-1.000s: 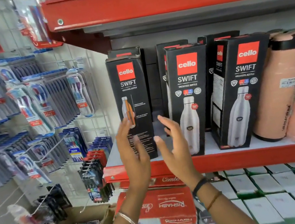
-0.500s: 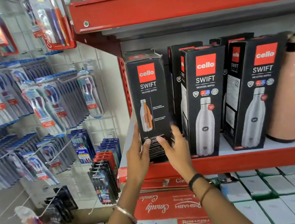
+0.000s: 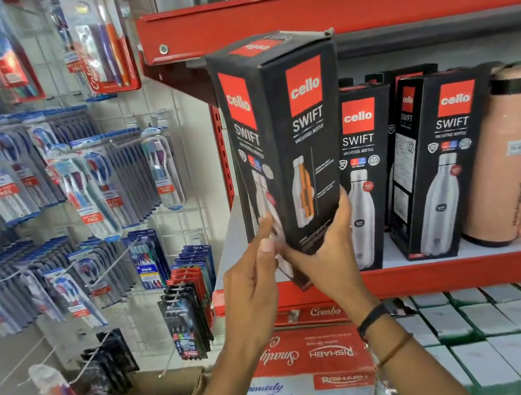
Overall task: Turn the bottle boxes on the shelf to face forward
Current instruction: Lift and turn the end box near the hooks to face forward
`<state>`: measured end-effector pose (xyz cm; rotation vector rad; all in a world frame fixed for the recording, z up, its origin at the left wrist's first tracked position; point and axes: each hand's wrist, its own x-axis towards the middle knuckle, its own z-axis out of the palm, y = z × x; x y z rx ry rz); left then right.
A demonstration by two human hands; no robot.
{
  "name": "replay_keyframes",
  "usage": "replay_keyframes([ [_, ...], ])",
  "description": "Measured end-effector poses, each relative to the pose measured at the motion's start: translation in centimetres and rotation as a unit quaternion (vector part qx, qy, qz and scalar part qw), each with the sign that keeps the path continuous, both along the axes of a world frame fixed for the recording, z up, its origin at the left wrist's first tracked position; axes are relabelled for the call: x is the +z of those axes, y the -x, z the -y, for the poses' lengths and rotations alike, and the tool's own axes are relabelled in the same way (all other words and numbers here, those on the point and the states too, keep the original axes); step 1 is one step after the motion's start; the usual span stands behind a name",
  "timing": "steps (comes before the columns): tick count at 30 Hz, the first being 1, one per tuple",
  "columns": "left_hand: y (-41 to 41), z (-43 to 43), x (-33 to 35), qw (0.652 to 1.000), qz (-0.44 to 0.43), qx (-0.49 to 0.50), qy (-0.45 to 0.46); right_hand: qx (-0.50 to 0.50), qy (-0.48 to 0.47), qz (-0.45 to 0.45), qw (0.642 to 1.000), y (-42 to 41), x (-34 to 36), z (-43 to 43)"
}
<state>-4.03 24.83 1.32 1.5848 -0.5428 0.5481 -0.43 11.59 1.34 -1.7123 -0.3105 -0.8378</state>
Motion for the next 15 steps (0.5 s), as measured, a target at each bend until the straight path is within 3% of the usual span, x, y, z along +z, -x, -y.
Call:
replay_keyframes([
  [4,-1.5,-1.8,1.3,0.999,0.017,0.042,-0.001,0.063,0.003,-0.025,0.998,0.1,0.0,1.4],
  [8,-3.8,-1.9,2.1,0.996,-0.032,-0.061,-0.060,0.091,0.028,-0.058,0.994,-0.5,-0.4,1.1],
  [15,-7.1,-2.0,1.4,0.998,0.029,0.018,-0.049,0.075,0.165,-0.056,0.982,-3.4,0.8,1.3],
])
